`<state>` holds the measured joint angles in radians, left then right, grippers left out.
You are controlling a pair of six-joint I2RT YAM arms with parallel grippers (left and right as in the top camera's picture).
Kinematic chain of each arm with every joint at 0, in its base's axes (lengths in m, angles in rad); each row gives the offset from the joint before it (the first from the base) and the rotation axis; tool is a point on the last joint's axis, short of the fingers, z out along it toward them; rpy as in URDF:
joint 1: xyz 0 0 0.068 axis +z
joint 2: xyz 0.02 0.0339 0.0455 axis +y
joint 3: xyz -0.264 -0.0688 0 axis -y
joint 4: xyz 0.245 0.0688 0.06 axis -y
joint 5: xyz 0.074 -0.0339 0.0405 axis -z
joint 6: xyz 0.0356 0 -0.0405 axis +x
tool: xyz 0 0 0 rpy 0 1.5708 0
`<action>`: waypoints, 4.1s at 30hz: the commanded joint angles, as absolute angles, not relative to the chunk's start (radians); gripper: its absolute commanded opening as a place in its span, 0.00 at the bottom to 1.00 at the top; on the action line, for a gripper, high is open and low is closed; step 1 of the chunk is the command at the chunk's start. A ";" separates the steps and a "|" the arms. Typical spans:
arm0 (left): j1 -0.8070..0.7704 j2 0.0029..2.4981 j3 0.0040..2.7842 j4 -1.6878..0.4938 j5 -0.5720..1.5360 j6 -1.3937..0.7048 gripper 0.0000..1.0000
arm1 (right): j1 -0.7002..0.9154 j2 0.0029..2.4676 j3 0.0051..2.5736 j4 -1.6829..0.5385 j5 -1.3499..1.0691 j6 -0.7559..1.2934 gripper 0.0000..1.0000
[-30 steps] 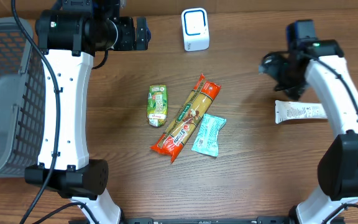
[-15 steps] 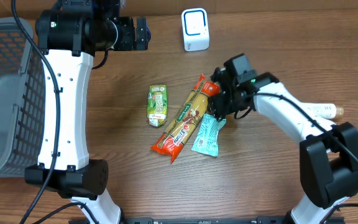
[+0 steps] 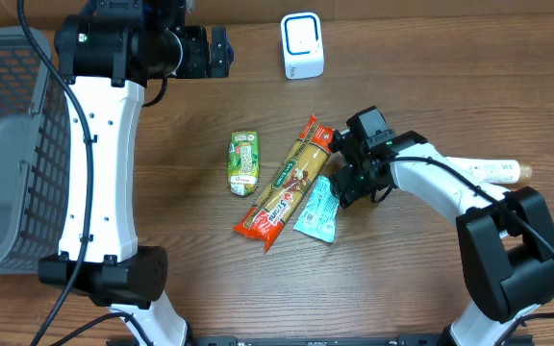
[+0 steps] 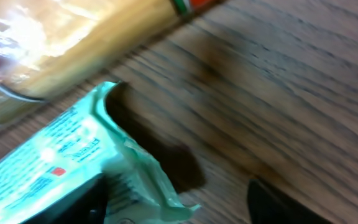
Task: Scan the item barcode
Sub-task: 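Reach the right gripper to the mint-green packet and grasp it, then drag the mint-green packet right and lift it with right gripper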
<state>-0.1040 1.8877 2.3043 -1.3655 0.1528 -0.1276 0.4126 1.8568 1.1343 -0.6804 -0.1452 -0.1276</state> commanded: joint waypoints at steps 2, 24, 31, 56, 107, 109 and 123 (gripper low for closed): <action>-0.105 1.893 2.310 -1.364 0.147 -0.112 1.00 | 0.403 1.860 1.110 -0.702 0.096 0.092 0.76; -0.105 1.893 2.310 -1.364 0.147 -0.112 1.00 | 0.193 1.859 1.180 -0.929 -0.423 0.250 0.80; -0.105 1.893 2.310 -1.364 0.147 -0.112 1.00 | 0.138 1.859 1.164 -0.867 -0.604 0.152 0.79; -0.105 1.893 2.310 -1.364 0.147 -0.112 1.00 | 0.185 1.857 0.837 -0.437 -0.517 0.322 0.04; -0.105 1.893 2.310 -1.364 0.147 -0.112 1.00 | 0.132 1.800 0.987 -0.714 -0.452 0.218 0.05; -0.105 1.893 2.310 -1.364 0.147 -0.112 1.00 | 0.125 1.794 1.029 -0.725 -0.527 0.185 0.04; -0.105 1.893 2.310 -1.364 0.147 -0.112 1.00 | 0.117 1.541 1.316 -0.803 -0.759 0.075 0.04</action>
